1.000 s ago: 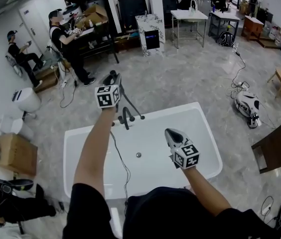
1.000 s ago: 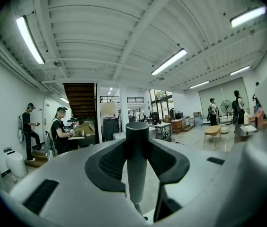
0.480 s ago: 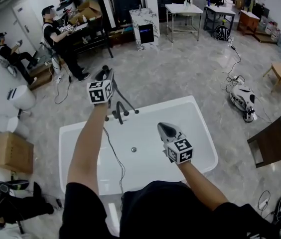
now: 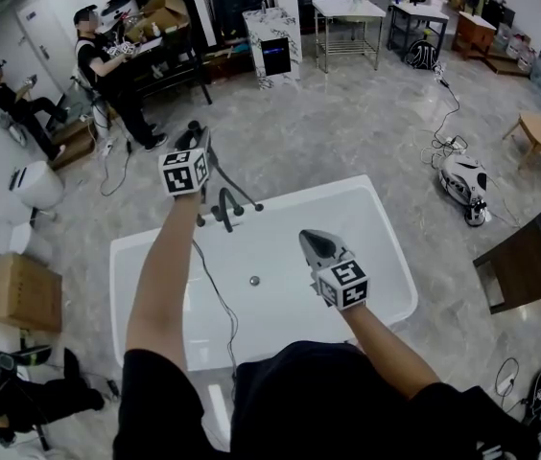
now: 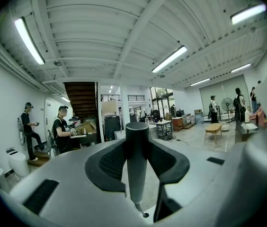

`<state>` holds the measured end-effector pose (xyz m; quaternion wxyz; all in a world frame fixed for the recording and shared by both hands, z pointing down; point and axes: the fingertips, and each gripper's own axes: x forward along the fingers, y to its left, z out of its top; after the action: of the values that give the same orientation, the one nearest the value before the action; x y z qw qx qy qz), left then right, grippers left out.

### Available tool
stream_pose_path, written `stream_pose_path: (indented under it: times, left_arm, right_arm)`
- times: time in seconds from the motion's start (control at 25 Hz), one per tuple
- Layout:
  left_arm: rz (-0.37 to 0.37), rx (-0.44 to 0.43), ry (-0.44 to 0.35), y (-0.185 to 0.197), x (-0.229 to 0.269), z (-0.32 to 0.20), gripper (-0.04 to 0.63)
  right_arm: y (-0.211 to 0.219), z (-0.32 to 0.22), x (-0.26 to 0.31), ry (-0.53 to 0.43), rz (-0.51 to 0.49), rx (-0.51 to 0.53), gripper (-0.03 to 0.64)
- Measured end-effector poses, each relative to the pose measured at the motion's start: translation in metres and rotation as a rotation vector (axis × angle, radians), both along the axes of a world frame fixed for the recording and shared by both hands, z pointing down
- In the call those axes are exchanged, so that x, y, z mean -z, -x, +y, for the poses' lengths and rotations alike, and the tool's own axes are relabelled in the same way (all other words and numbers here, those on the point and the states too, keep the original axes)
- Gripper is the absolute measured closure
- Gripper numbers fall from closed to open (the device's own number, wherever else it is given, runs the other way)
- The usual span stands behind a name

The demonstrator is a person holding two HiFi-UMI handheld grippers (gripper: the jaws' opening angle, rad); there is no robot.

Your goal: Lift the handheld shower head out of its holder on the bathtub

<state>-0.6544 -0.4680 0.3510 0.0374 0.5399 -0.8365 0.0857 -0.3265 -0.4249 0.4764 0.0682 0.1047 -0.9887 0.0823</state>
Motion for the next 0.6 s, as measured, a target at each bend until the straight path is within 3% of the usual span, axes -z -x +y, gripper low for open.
stream_pose_path:
  times: [0.6]
  left_arm:
    - [0.017,-0.024,0.010,0.007,-0.004,-0.011,0.463]
  right_arm:
    - [0.013,-0.001,0.002,0.006,0.007,0.008,0.618]
